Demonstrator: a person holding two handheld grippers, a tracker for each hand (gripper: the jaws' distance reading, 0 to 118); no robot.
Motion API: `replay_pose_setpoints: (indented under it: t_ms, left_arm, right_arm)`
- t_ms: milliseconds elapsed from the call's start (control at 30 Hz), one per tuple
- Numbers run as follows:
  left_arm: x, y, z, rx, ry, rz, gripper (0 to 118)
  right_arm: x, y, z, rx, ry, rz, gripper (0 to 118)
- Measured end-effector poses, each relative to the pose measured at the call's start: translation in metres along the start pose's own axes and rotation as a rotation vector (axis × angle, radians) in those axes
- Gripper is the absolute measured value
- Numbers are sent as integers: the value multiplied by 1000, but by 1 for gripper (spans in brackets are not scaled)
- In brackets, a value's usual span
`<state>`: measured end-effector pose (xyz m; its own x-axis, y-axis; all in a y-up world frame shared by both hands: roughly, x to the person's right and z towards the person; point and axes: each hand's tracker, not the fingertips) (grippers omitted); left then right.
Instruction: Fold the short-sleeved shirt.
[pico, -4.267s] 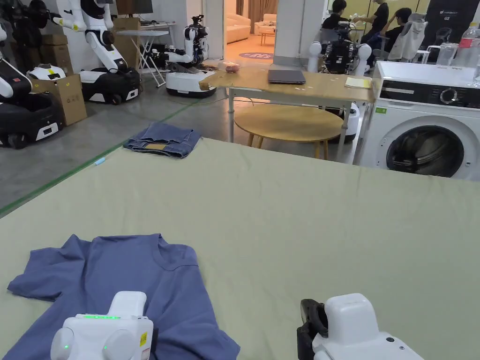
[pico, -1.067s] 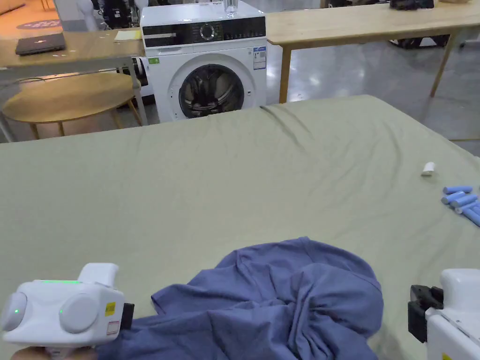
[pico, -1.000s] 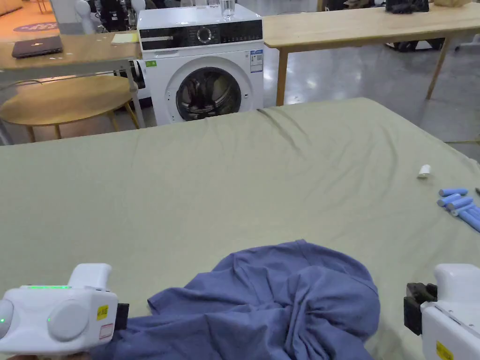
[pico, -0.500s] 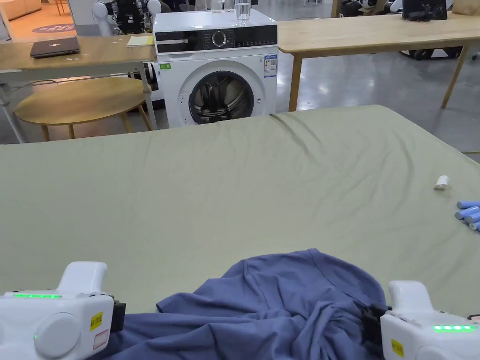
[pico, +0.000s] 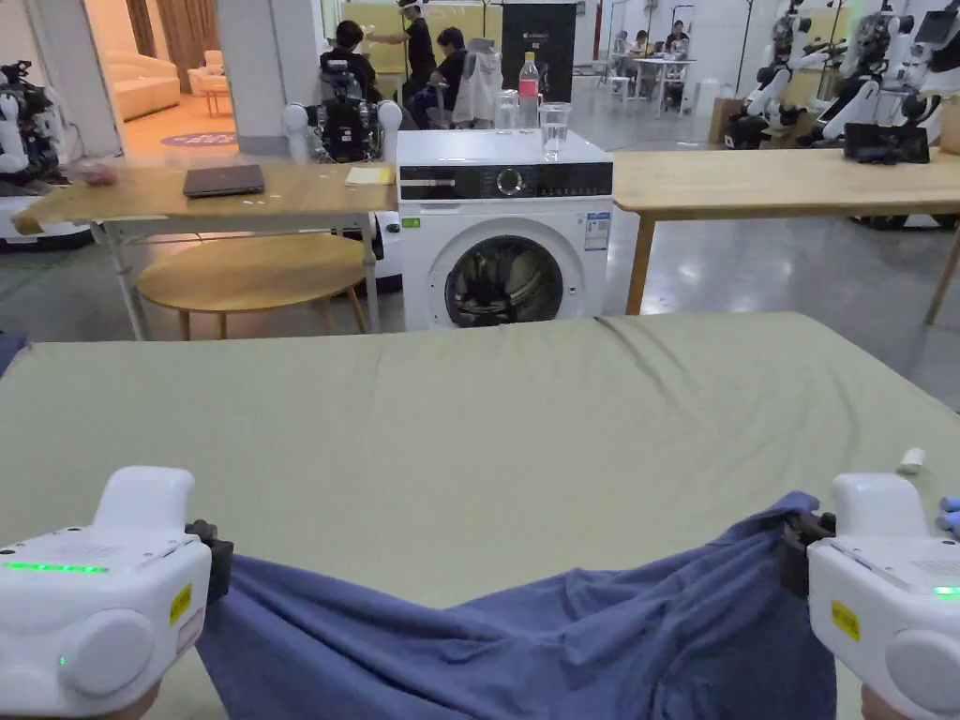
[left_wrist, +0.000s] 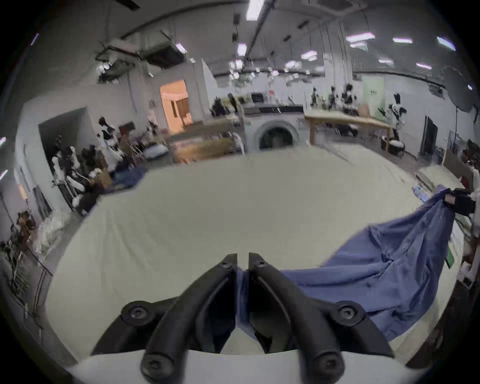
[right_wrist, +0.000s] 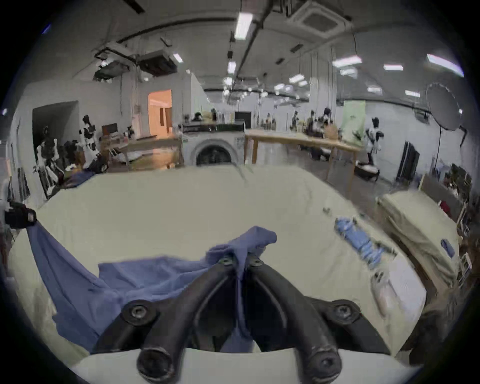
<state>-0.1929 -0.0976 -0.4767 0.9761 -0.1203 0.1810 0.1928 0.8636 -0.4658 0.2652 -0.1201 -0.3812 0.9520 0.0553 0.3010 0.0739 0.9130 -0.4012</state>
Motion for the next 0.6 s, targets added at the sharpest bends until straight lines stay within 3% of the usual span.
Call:
replay_pose_setpoints:
  t_ms: [267, 600]
  left_arm:
    - [-95, 53, 79, 243, 206, 62, 1]
    - [-141, 127, 114, 436, 271, 84, 1]
  right_arm:
    - [-25, 96, 60, 260, 48, 42, 3]
    - [-44, 198, 91, 478, 124, 51, 3]
